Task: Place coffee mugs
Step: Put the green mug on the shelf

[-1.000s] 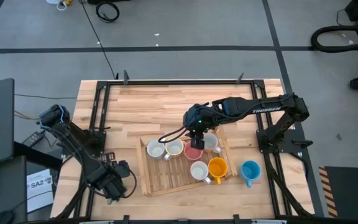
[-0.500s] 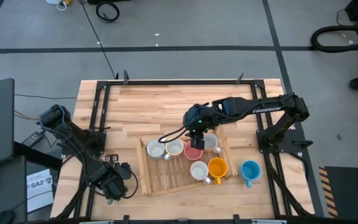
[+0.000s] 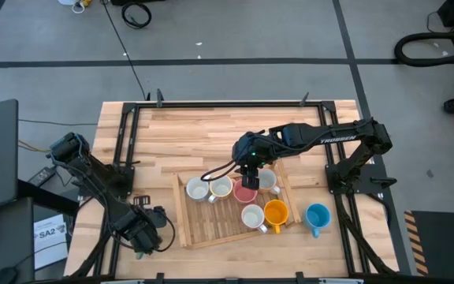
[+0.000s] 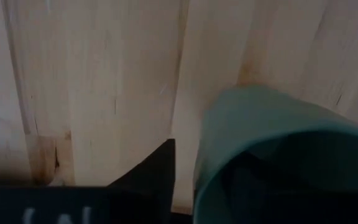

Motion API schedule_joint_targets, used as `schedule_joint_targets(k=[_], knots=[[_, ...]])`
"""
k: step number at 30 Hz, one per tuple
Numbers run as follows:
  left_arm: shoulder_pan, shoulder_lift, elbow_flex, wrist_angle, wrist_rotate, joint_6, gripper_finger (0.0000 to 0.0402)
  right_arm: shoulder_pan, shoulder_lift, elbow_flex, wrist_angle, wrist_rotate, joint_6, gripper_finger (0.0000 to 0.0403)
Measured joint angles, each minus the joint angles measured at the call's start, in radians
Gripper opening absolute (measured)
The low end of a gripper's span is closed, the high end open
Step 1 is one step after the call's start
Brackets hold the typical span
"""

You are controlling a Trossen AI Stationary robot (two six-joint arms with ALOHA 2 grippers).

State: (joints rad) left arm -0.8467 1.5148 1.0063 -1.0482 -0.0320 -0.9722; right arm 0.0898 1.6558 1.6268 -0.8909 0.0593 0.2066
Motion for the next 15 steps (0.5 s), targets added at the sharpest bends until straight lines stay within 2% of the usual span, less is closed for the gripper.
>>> schedule_joint_targets(k=[9,15], knots=[[0.0,0.0,0.001,-0.001,0.002,0.001,0.0051,0.0,0.0,0.0,0.0,0.0,0.0,0.0157],[0.0,-0.004,0.005,0.002,0.011,0.0,0.0029,0.0,0.0,0.0,-0.001,0.0,0.0,0.0157]])
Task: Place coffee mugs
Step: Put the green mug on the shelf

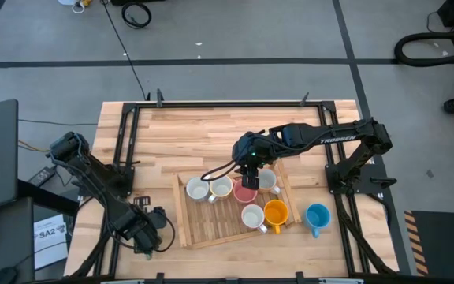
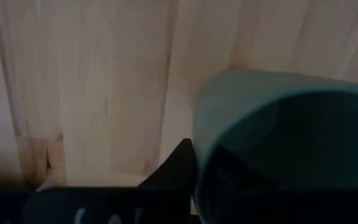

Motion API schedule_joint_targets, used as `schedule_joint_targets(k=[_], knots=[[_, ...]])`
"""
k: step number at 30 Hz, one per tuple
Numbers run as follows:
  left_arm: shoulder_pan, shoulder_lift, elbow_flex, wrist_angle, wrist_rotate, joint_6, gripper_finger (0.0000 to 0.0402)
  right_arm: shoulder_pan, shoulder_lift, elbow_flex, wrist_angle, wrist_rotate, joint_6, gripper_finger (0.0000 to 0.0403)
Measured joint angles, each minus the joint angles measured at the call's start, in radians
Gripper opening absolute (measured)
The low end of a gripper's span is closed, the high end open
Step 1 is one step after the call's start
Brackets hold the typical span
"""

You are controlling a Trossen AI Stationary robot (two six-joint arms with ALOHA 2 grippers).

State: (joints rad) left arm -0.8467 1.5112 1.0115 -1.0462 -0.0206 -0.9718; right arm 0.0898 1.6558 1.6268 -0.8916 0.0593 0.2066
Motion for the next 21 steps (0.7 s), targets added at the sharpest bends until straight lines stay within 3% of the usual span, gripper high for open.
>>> schedule_joint_targets(k=[12,21], knots=[[0.004,-0.009,0.051,-0.004,0.028,-0.003,0.0027,0.002,0.0,0.0,-0.037,-0.008,0.0,0.0157],[0.004,-0.009,0.137,-0.008,0.123,-0.001,0.0028,0.003,-0.005,0.0,-0.095,-0.034,0.0,0.0157]])
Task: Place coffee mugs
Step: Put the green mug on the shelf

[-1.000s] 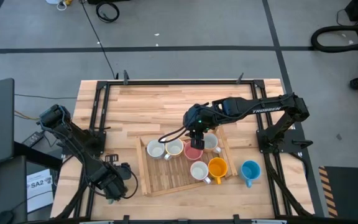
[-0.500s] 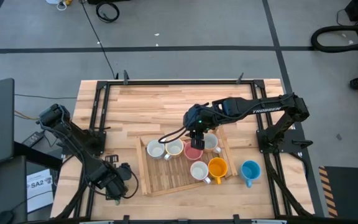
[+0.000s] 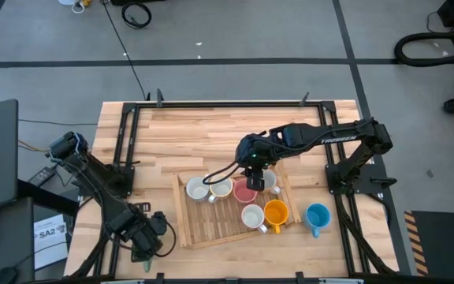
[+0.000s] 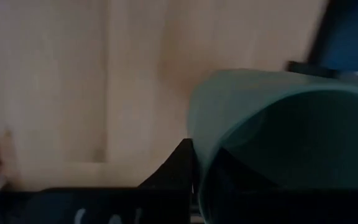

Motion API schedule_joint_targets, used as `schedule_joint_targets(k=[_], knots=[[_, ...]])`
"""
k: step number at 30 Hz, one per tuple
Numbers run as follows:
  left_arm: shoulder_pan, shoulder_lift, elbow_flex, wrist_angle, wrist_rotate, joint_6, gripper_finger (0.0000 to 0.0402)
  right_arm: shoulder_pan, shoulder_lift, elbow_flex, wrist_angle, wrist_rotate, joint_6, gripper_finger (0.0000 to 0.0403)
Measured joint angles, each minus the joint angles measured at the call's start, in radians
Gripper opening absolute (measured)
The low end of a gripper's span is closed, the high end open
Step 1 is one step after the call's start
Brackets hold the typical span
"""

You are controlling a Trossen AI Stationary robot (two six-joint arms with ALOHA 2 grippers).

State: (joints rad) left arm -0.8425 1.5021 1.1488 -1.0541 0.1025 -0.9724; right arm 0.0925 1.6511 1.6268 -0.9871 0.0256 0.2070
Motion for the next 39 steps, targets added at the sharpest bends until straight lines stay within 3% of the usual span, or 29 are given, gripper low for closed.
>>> schedule_joint_targets(k=[5,14,26,39], knots=[[0.0,-0.001,0.093,0.007,0.05,-0.001,0.0028,0.0,-0.029,0.0,-0.007,-0.001,0.0,0.0157],[0.028,-0.002,0.289,0.131,0.042,0.019,0.0029,0.0,-0.1,0.0,-0.002,-0.001,0.003,0.0157],[0.185,-0.002,0.391,0.33,-0.035,0.368,0.0029,0.0,-0.185,0.0,-0.002,-0.001,0.002,0.0157],[0.437,-0.001,0.391,0.33,-0.036,0.654,0.0029,-0.001,-0.212,0.0,-0.003,-0.001,-0.008,0.0157]])
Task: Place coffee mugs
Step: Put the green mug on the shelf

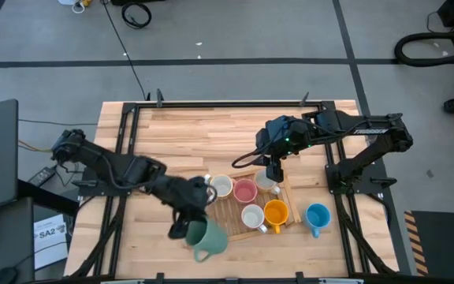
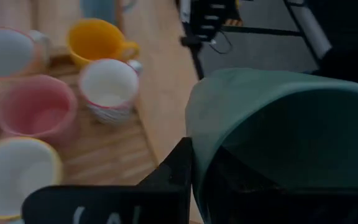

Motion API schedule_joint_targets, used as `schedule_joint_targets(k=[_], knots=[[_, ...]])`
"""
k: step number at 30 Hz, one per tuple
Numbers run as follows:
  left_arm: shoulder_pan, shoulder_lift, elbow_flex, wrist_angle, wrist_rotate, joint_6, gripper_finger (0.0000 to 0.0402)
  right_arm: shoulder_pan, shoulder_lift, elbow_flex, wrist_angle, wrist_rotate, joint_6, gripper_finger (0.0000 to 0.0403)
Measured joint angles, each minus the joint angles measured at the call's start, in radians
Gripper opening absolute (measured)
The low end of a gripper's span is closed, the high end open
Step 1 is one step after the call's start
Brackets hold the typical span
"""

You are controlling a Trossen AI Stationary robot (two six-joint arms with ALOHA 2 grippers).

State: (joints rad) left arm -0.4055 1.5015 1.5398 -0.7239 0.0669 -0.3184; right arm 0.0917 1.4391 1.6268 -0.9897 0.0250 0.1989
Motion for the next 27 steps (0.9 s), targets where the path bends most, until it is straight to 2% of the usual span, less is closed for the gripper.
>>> schedule_joint_targets(k=[10,19,27], knots=[[0.096,0.063,-0.001,-0.107,-0.004,0.077,0.0029,0.0,-0.001,0.0,-0.003,0.0,-0.018,0.0157],[0.099,0.168,-0.002,-0.25,-0.036,0.079,0.0029,0.0,-0.001,0.0,-0.005,0.0,-0.018,0.0157],[0.095,0.258,-0.002,-0.295,-0.041,0.079,0.0029,0.0,-0.001,0.0,-0.004,0.0,-0.018,0.0157]])
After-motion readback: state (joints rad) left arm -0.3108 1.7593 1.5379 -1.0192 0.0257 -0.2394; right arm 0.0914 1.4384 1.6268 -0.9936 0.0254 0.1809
